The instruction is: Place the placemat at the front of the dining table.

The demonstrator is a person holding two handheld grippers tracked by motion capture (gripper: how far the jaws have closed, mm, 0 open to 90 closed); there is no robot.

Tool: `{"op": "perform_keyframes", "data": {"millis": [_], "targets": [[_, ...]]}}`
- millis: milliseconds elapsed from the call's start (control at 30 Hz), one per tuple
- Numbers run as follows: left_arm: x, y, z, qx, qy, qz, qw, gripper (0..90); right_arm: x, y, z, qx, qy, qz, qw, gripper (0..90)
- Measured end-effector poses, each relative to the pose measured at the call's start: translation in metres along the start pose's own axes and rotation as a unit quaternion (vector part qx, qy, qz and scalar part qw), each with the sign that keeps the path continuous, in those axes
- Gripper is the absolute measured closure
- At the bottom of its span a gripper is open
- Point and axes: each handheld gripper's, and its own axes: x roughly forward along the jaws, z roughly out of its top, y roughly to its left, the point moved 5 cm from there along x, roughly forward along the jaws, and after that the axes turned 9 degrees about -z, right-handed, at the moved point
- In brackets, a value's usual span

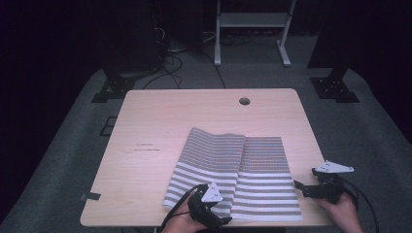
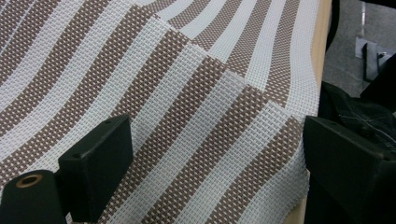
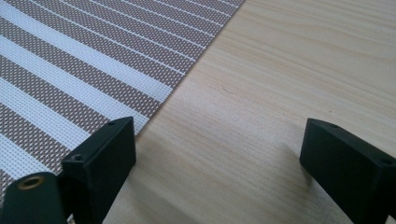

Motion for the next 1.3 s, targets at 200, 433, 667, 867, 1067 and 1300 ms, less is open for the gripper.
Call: {"op": "perform_keyframes", "data": {"millis": [200, 433, 667, 867, 1067, 1300], "targets": [[-0.005, 0.002, 0.0, -0.005, -0.009, -0.025, 0.9996, 17.0, 0.0, 0.0, 0.0, 0.0, 0.0, 0.0, 1.0, 9.3], [-0.012, 0.003, -0.002, -0.021, -0.022, -0.065, 0.9974, 31.8, 0.0, 0.0, 0.0, 0.0, 0.0, 0.0, 1.0, 9.3], [-0.015, 0.005, -0.003, -0.032, -0.031, -0.098, 0.9942, 38.4, 0.0, 0.0, 0.0, 0.0, 0.0, 0.0, 1.0, 9.3], [-0.017, 0.005, -0.004, -0.033, -0.027, -0.108, 0.9932, 38.7, 0.0, 0.0, 0.0, 0.0, 0.0, 0.0, 1.0, 9.3], [-0.018, 0.007, -0.004, -0.04, -0.03, -0.118, 0.9918, 38.7, 0.0, 0.0, 0.0, 0.0, 0.0, 0.0, 1.0, 9.3], [-0.02, 0.01, -0.005, -0.05, -0.032, -0.131, 0.9896, 37.4, 0.0, 0.0, 0.0, 0.0, 0.0, 0.0, 1.0, 9.3]]}}
